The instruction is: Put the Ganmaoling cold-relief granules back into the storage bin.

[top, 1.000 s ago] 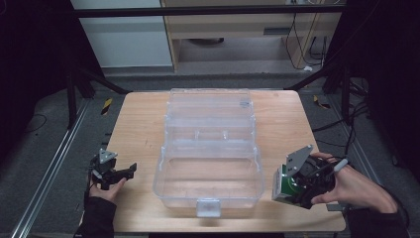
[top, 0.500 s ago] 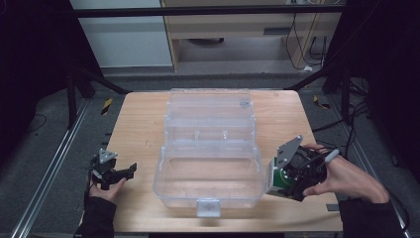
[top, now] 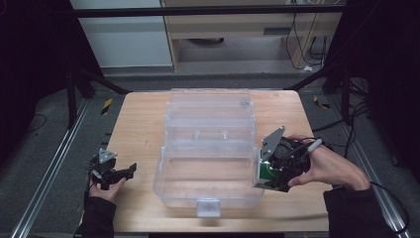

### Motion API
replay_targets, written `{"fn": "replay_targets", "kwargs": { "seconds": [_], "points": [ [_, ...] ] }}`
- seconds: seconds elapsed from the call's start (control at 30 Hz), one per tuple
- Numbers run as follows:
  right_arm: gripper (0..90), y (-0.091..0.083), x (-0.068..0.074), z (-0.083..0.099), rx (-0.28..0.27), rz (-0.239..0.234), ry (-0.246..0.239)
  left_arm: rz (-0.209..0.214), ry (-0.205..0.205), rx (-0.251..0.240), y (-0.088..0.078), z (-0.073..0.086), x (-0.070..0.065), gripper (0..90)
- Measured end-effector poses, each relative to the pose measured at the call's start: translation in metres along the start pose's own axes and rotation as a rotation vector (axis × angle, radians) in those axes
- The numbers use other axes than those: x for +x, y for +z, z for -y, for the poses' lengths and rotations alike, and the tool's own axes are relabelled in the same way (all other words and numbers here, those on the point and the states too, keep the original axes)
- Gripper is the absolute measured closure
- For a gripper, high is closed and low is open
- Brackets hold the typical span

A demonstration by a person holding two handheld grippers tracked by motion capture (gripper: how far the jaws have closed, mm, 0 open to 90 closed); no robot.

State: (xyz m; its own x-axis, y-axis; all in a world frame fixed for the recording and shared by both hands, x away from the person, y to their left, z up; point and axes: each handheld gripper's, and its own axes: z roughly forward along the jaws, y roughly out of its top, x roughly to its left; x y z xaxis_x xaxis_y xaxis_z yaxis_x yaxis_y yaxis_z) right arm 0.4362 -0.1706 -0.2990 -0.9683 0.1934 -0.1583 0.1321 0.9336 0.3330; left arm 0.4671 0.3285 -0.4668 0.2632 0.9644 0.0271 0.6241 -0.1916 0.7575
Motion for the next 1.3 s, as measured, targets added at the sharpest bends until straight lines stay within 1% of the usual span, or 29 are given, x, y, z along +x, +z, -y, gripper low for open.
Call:
{"fn": "replay_targets", "kwargs": {
  "seconds": [0.13,0.23,0.53,0.6,0.7,0.9,0.97,1.0,1.13,1.3],
  "points": [
    [16.1,0.004,-0.002,-0.009,-0.010,-0.001,-0.022,0.001,0.002,0.001,0.000,0.000,0.000,16.9],
    [16.1,0.005,-0.003,-0.015,-0.013,-0.006,-0.022,0.001,0.003,0.003,0.000,0.000,0.000,16.9],
    [16.0,0.015,-0.004,-0.033,-0.022,-0.012,-0.055,0.001,0.005,0.004,0.000,0.000,0.000,16.9],
    [16.0,0.018,-0.005,-0.037,-0.025,-0.018,-0.054,0.001,0.006,0.004,0.000,0.000,0.000,16.9],
    [16.0,0.023,-0.005,-0.040,-0.022,-0.020,-0.063,0.002,0.005,0.003,0.000,0.000,0.000,16.9],
    [16.0,0.031,-0.006,-0.046,-0.022,-0.023,-0.060,0.002,0.004,0.001,0.000,0.000,0.000,16.9],
    [16.0,0.035,-0.006,-0.048,-0.023,-0.032,-0.063,0.002,0.005,0.002,0.000,0.000,0.000,16.9],
    [16.0,0.036,-0.005,-0.049,-0.020,-0.031,-0.057,0.002,0.005,0.003,0.000,0.000,0.000,16.9],
    [16.0,0.042,-0.005,-0.052,-0.019,-0.031,-0.063,0.002,0.003,0.000,0.000,0.000,0.000,16.9],
    [16.0,0.053,-0.003,-0.054,0.004,-0.026,-0.069,0.002,0.002,0.000,0.000,0.000,0.000,17.0]
  ]
}}
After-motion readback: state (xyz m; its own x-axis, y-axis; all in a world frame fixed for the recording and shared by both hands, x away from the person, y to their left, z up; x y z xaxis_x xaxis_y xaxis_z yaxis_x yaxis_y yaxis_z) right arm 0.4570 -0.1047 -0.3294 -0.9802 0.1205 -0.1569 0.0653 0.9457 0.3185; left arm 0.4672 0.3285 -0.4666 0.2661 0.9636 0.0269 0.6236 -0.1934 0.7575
